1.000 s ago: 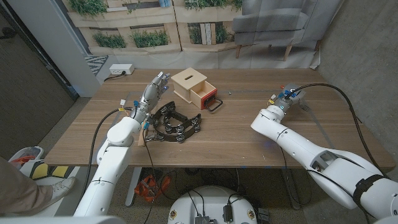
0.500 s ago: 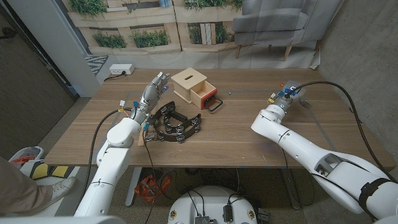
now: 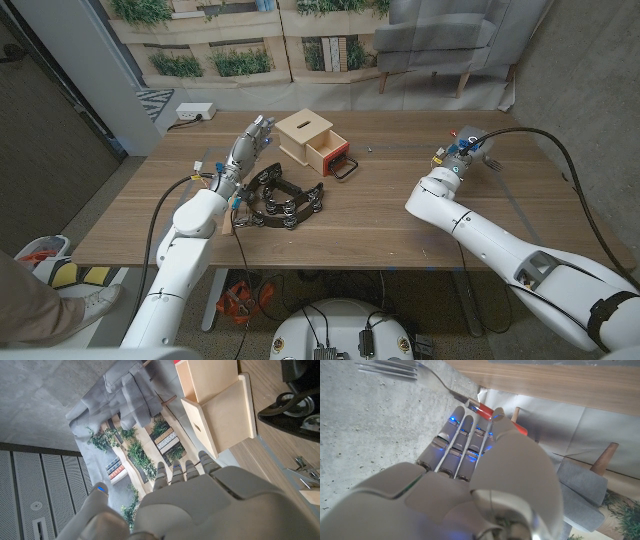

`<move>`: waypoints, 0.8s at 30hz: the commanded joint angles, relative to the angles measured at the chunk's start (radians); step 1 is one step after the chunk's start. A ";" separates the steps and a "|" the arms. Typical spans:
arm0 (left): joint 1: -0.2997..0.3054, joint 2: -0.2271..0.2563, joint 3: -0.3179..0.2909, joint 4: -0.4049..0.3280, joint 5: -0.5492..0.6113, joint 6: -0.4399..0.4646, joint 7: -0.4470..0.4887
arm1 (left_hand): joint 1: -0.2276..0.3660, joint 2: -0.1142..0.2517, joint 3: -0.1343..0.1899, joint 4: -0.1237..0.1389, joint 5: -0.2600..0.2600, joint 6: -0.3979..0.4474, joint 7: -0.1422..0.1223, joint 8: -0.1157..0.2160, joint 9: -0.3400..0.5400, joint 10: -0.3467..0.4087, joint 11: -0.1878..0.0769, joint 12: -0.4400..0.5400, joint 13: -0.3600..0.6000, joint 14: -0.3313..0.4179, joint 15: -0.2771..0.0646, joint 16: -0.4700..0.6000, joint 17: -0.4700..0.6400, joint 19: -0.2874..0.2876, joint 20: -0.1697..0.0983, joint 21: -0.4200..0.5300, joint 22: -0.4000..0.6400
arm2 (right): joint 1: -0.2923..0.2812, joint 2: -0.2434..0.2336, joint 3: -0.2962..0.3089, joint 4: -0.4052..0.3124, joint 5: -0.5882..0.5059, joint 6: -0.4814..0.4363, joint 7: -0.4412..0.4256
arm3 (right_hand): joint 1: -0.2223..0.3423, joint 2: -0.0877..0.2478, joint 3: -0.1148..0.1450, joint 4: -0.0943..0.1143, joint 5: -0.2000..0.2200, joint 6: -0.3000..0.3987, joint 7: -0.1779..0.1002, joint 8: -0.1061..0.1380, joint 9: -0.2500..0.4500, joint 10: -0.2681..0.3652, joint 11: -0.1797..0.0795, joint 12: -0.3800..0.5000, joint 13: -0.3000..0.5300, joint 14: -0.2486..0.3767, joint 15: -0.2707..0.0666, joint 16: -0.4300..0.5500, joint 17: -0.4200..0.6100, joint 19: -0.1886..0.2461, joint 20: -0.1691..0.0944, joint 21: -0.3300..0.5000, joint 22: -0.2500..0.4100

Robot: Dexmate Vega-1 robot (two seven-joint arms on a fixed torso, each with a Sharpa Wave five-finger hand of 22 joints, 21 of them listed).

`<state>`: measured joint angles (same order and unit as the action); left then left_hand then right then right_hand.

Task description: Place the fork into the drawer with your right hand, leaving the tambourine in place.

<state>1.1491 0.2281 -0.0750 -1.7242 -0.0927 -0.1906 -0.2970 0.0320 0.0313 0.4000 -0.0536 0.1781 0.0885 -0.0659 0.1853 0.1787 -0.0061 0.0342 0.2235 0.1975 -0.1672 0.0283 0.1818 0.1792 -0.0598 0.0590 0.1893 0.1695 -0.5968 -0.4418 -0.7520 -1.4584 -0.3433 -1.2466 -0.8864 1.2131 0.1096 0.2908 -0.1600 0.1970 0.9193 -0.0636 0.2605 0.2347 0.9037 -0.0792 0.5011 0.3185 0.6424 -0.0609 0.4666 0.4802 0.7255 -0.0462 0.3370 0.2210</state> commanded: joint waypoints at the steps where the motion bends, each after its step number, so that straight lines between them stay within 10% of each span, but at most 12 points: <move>1: -0.012 0.000 0.007 0.004 0.003 -0.003 -0.005 | -0.004 0.003 -0.001 0.001 0.002 0.007 0.002 0.003 0.002 0.004 -0.004 0.004 0.002 -0.002 0.003 0.004 0.002 -0.001 0.004 0.003 0.005 | -0.004 -0.028 -0.018 -0.051 -0.015 -0.018 0.021 | 0.026 0.024 -0.005 0.001 0.008 0.003 -0.005 0.006 0.007 0.046 -0.051 0.003 0.005 0.005 -0.168 0.002 0.003 -0.005 0.003 0.009 0.005; 24: -0.033 0.009 0.010 0.008 -0.005 0.015 -0.022 | -0.002 0.005 -0.001 0.002 0.002 0.007 0.002 0.002 0.002 0.003 -0.003 0.003 0.002 -0.003 0.005 0.003 0.001 0.002 0.000 0.004 0.005 | -0.025 -0.079 -0.036 -0.160 -0.041 -0.030 0.042 | 0.026 0.028 -0.014 0.004 0.010 0.000 -0.011 0.006 0.015 0.039 -0.058 0.004 0.011 0.002 -0.168 -0.004 0.005 -0.015 0.001 0.016 0.006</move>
<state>1.1228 0.2327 -0.0664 -1.7150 -0.0925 -0.1844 -0.3111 0.0321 0.0313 0.4000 -0.0536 0.1781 0.0885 -0.0660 0.1854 0.1787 -0.0063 0.0341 0.2235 0.1974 -0.1672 0.0283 0.1818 0.1793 -0.0598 0.0589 0.1893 0.1695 -0.6078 -0.4833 -0.7790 -1.5597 -0.3738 -1.2789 -0.8581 1.2143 0.1107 0.2798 -0.1573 0.2010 0.9162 -0.0680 0.2642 0.2458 0.9000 -0.0829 0.5008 0.3258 0.6424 -0.0609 0.4666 0.4800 0.7147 -0.0463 0.3484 0.2258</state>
